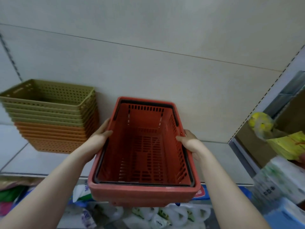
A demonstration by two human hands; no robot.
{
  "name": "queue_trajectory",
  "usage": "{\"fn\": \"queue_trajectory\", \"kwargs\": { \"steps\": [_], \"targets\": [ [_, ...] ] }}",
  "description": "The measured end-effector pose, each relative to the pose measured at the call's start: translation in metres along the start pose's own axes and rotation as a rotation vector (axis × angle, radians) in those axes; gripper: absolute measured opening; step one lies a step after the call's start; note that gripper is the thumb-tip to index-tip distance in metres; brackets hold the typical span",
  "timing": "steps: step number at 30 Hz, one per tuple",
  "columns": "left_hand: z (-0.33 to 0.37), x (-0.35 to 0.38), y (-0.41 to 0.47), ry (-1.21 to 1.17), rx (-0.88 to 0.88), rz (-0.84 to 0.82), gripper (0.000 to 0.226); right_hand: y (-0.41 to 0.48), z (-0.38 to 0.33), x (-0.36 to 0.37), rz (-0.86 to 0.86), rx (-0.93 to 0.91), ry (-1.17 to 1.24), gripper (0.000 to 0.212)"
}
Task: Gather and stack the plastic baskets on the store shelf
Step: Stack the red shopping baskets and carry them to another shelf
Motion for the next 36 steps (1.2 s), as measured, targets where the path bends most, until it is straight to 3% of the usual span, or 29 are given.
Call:
{"fn": "queue_trajectory", "kwargs": {
  "steps": [4, 9, 16, 22, 28, 36],
  "targets": [
    [-0.007, 0.002, -0.015, -0.010, 0.045, 0.050, 0.058, 0.009, 0.006, -0.002, -0.118, 0.033, 0.121, 0.044],
    [-0.017, 0.008, -0.063, -0.063, 0.139, 0.040, 0.071, -0.031, 0.014, 0.010, -0.077, -0.080, 0.264, 0.035],
    [-0.062, -0.016, -0.156, -0.173, 0.185, 0.109, 0.051, -0.131, 0.037, 0.061, -0.090, -0.206, 0.273, 0.053],
    [-0.116, -0.089, -0.275, -0.126, 0.154, 0.234, 0.049, -0.226, 0.043, 0.162, -0.178, -0.241, 0.266, 0.036],
    [-0.163, -0.186, -0.387, -0.099, 0.064, 0.396, 0.051, -0.273, 0.034, 0.297, -0.321, -0.237, 0.201, 0.044],
    [-0.191, -0.311, -0.485, -0.091, -0.031, 0.696, 0.048, -0.285, -0.032, 0.466, -0.587, -0.249, 0.122, 0.048]
  ]
}}
Point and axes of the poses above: each hand's wrist, its own y-axis towards the middle knuckle, its own x-axis out of the palm, z = x × y, the point moved 2 cm from there along y, towards the middle knuckle, and after that the axes turned 9 degrees about -z, right-handed, at the moved point
